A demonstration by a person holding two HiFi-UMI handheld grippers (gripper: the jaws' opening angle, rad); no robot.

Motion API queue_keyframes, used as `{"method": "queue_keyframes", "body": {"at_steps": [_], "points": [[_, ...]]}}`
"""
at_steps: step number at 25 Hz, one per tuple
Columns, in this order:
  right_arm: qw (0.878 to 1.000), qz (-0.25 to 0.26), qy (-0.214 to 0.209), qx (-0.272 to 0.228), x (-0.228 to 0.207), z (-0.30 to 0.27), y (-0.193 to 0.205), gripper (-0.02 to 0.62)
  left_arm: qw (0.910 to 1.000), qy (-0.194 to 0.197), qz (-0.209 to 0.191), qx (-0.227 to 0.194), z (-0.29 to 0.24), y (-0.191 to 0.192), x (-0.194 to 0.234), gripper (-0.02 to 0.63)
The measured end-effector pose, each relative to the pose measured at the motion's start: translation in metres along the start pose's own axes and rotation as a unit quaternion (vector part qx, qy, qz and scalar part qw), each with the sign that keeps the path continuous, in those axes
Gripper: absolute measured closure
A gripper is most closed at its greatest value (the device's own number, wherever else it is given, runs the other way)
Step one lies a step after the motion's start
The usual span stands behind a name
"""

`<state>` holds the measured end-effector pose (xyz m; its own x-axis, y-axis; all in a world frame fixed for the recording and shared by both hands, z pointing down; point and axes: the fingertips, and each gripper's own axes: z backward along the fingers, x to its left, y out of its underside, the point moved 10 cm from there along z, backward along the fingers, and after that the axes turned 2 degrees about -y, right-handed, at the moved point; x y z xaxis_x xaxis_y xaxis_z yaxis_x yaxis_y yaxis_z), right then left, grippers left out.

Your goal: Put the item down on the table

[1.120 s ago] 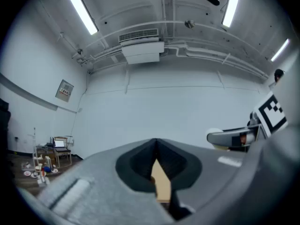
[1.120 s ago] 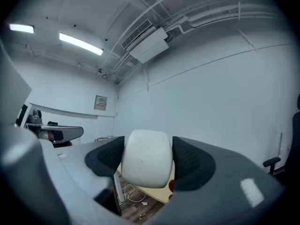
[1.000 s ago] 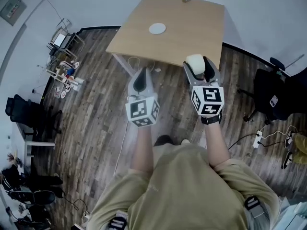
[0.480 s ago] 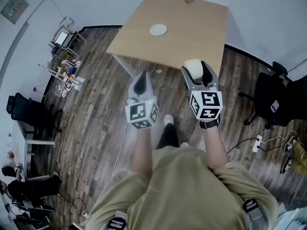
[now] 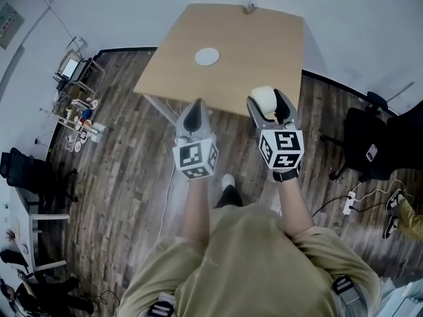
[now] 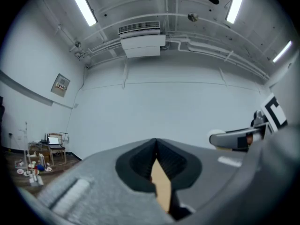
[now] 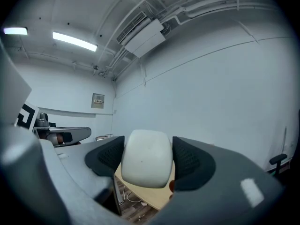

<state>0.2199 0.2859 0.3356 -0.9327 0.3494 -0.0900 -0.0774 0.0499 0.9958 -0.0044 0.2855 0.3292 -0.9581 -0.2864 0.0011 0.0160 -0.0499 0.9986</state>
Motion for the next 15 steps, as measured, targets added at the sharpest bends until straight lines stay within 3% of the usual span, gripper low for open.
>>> {"method": "queue_keyframes", "body": {"at_steps": [5,10,15], "points": [[1.0,-0.002,0.001,0.004,0.003,-0.053,-0.003,0.272,0.9997,0.018,-0.013,-0.01,-0.042,-0.002,0.032,0.603],[1.0,0.014,-0.002,0.012,0.016,-0.102,-0.005,0.272,0.9997,0.007,-0.022,0.009,-0.081,0.003,0.072,0.603],[1.0,0.026,-0.004,0.015,0.021,-0.152,-0.007,0.272,0.9995,0.022,-0.015,0.016,-0.121,0.008,0.098,0.603]]}}
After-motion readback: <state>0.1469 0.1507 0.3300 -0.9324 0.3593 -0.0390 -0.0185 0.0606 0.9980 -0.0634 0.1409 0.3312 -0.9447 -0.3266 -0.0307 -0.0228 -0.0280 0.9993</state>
